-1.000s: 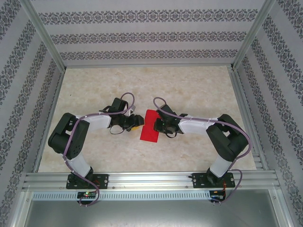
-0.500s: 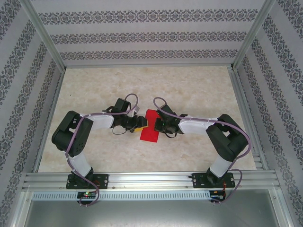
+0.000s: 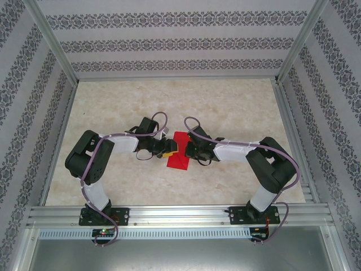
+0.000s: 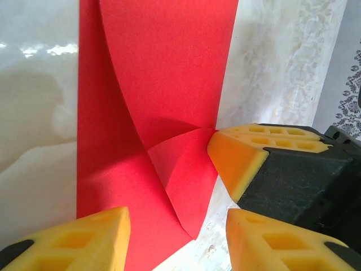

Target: Fold a paper plane with a square sheet of paper (pick it up from the middle)

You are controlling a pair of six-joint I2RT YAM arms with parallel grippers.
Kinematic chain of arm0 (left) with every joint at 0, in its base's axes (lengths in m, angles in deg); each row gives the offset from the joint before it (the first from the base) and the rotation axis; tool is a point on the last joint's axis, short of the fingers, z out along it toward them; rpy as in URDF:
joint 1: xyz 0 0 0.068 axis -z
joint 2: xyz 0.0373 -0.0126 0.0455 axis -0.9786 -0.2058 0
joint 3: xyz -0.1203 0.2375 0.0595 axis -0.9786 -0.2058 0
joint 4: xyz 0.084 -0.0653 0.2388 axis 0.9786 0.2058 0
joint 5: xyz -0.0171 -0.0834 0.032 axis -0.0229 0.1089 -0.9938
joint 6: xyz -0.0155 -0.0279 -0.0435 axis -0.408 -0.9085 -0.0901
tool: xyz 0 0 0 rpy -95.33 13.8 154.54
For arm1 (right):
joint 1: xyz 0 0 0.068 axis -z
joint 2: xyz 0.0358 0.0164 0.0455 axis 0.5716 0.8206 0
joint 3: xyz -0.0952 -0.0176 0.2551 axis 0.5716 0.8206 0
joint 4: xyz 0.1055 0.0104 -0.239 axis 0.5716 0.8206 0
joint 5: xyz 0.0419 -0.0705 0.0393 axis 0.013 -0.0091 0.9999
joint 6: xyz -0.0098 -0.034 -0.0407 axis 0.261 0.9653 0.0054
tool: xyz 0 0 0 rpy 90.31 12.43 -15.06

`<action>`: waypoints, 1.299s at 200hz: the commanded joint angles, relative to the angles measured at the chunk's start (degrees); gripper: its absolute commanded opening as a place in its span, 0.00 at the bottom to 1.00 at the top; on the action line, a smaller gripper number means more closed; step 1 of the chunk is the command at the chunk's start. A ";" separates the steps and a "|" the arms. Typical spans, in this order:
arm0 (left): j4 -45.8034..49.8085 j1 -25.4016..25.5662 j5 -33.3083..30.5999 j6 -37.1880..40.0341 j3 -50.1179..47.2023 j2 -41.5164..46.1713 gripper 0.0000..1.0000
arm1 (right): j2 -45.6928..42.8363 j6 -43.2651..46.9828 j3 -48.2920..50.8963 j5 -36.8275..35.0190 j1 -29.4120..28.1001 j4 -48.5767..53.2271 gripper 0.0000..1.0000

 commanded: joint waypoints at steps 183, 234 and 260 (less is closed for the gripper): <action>-1.49 1.52 -1.88 -0.14 5.69 -6.48 0.18 | -3.32 -0.51 1.56 -0.26 0.31 -1.85 0.11; 2.08 1.60 -4.54 3.38 7.25 -5.01 0.05 | -12.75 -2.39 3.04 -6.14 0.55 4.15 0.44; 7.20 1.61 -7.28 7.27 8.28 -1.45 0.03 | -19.77 -3.27 4.99 -11.02 1.11 8.28 0.64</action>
